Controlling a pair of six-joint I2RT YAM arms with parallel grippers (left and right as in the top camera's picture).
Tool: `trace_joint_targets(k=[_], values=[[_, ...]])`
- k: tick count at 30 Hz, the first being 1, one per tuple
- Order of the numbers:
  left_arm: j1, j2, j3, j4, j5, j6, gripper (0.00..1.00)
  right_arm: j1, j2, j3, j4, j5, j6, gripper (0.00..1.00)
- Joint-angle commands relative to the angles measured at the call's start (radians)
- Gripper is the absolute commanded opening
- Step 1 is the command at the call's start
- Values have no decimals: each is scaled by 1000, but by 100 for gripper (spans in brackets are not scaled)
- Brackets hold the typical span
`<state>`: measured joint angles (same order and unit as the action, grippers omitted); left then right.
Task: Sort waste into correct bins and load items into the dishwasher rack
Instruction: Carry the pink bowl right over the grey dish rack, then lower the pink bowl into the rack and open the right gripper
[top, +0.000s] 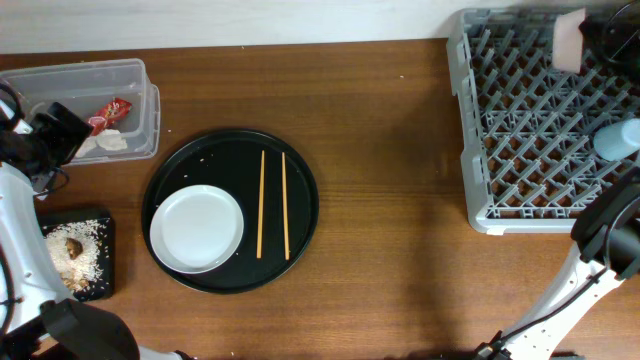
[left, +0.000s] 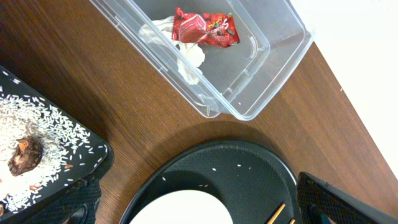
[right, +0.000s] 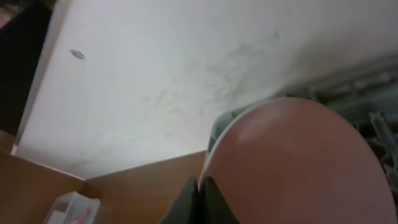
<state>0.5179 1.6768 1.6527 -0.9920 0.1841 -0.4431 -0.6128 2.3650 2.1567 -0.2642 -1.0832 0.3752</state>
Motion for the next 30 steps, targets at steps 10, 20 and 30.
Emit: trace_joint_targets(k=[10, 20, 30], values=[[2, 0, 1, -1, 3, -9, 99, -12, 2, -66, 48, -20, 76, 4], [2, 0, 1, -1, 3, -9, 99, -16, 69, -66, 90, -5, 147, 4], [2, 0, 1, -1, 3, -9, 99, -17, 80, -66, 245, -15, 310, 4]])
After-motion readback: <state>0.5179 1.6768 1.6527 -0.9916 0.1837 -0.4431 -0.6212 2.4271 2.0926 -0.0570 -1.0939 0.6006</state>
